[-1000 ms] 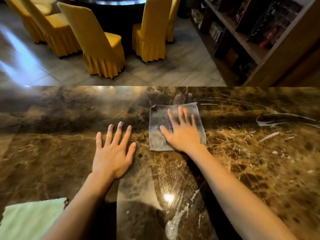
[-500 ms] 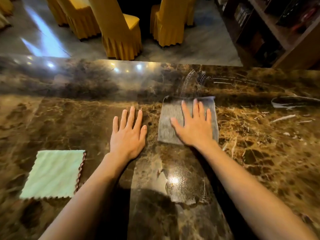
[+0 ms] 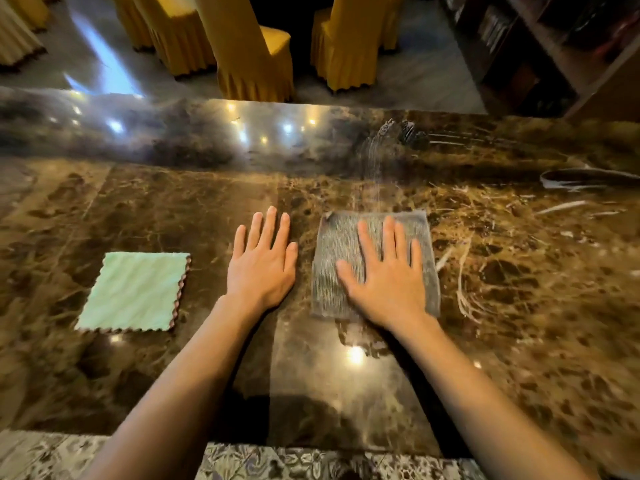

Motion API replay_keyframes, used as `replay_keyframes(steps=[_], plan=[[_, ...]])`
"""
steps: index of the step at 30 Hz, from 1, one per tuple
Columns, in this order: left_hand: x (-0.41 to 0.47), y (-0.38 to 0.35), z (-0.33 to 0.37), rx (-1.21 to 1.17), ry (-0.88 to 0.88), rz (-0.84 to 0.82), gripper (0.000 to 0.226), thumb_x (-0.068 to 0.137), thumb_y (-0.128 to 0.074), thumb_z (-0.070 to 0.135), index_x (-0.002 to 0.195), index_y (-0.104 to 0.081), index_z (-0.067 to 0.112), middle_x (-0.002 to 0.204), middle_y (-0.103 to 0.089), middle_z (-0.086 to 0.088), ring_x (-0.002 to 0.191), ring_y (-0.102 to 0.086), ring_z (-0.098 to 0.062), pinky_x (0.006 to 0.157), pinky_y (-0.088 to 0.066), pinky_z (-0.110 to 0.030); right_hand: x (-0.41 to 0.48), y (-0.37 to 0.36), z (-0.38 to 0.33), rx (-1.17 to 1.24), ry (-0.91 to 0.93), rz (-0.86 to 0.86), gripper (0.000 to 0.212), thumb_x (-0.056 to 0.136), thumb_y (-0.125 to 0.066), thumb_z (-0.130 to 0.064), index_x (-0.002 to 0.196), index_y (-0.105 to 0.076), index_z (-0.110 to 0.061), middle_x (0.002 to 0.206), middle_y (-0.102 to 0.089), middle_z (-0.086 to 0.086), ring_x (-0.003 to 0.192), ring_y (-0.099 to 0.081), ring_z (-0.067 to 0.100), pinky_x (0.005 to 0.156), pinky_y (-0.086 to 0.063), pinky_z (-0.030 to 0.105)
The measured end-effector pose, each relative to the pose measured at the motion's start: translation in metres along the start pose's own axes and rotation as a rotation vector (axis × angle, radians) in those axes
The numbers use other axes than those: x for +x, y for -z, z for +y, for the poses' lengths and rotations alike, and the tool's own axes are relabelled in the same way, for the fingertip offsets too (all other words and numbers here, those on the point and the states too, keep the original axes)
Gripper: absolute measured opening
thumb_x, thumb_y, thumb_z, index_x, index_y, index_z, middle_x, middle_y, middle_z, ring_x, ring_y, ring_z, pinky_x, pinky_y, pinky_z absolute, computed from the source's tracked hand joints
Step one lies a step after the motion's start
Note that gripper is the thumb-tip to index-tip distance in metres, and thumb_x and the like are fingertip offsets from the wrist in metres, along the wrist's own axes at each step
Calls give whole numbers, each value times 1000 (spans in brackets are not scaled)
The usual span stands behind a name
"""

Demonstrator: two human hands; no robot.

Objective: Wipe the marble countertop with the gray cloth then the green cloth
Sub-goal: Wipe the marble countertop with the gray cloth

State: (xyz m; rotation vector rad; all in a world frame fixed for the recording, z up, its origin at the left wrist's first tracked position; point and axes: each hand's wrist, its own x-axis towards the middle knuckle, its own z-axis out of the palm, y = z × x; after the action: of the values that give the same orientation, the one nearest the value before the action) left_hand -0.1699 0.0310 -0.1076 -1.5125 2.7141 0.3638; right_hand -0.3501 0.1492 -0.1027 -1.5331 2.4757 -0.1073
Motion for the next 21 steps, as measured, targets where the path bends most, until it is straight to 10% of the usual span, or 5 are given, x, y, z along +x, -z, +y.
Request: replay_keyframes(steps=[7,17,21], plan=[[-27,-3,0,-6,-27,22,62,103,-6,46,161,1,23,170,6,-1,155,9,-21,126,3,-48,-155,-21,21,-37,3,-30,74,95,-12,-78,157,14,-46,168,21,5,153,25,20,124,9,48],[-19,-4,0,-20,-30,32,62,104,-8,46,161,0,24,169,6,-1,155,10,-22,125,4,-50,-34,26,132,3,-523,31,85,91,-9,-79,162,-3,-34,171,5,12,157,7,29,125,3,55],[-18,-4,0,-3,-29,24,62,104,-7,47,161,0,25,169,6,0,155,10,-21,125,2,-50,3,11,58,-7,-209,30,82,94,-9,-76,162,2,-32,170,10,15,156,13,30,124,7,55]])
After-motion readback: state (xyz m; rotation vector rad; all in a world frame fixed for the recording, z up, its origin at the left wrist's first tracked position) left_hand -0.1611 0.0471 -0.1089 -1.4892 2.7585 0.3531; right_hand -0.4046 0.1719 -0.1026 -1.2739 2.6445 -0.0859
